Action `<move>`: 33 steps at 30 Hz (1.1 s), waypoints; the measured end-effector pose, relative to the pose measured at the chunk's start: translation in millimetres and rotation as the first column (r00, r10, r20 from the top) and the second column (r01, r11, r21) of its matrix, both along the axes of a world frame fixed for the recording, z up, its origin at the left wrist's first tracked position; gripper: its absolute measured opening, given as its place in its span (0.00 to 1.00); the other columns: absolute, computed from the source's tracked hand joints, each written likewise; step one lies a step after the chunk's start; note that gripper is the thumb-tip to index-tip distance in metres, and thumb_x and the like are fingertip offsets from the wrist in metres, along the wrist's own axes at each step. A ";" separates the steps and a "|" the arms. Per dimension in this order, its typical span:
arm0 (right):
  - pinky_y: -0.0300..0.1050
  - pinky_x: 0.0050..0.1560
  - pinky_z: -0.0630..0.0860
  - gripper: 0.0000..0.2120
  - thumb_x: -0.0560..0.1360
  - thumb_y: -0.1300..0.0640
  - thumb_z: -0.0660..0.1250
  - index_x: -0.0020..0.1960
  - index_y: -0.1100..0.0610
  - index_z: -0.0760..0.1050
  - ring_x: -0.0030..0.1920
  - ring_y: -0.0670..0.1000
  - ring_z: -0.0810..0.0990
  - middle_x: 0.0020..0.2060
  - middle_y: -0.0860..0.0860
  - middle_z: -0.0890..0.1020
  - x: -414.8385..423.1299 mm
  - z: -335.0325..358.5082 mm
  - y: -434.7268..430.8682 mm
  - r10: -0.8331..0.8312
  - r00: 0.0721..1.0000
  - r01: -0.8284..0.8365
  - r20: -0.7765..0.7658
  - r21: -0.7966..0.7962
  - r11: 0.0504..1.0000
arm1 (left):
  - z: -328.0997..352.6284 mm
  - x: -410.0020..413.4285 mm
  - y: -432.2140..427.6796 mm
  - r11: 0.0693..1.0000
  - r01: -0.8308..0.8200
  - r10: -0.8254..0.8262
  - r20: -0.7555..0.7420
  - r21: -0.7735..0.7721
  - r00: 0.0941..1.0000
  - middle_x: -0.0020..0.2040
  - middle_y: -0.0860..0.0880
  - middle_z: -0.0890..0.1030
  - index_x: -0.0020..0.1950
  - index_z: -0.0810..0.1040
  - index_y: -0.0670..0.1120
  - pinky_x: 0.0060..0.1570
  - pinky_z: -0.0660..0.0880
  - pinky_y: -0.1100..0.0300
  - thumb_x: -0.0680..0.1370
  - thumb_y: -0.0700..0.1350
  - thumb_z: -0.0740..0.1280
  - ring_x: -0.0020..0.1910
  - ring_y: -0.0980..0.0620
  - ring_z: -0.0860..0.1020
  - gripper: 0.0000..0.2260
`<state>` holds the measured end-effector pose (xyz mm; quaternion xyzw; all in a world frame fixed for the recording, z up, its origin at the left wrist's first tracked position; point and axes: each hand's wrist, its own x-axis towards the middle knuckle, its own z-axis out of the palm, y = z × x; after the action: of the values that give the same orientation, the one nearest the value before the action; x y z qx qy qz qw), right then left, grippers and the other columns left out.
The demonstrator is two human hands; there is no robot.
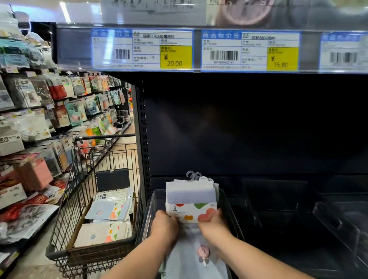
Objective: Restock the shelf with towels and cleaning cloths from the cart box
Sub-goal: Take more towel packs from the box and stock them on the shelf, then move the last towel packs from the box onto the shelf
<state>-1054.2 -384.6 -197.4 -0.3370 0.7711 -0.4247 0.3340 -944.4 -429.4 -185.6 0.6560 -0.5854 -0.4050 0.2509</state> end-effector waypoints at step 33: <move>0.59 0.73 0.51 0.28 0.77 0.49 0.60 0.74 0.50 0.56 0.76 0.55 0.52 0.74 0.49 0.59 221.1 86.4 -15.0 0.544 0.173 -0.604 -0.821 0.348 0.717 | 35.6 292.9 30.5 0.953 0.164 0.080 0.735 -0.254 0.674 0.73 0.46 0.63 0.74 0.58 0.49 0.70 0.58 0.43 0.75 0.63 0.60 0.74 0.43 0.58 0.32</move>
<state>-833.2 -399.6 -110.9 -0.7783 0.6262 -0.0459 0.0023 -651.4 -398.8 -150.0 0.7038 -0.7057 -0.0182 0.0798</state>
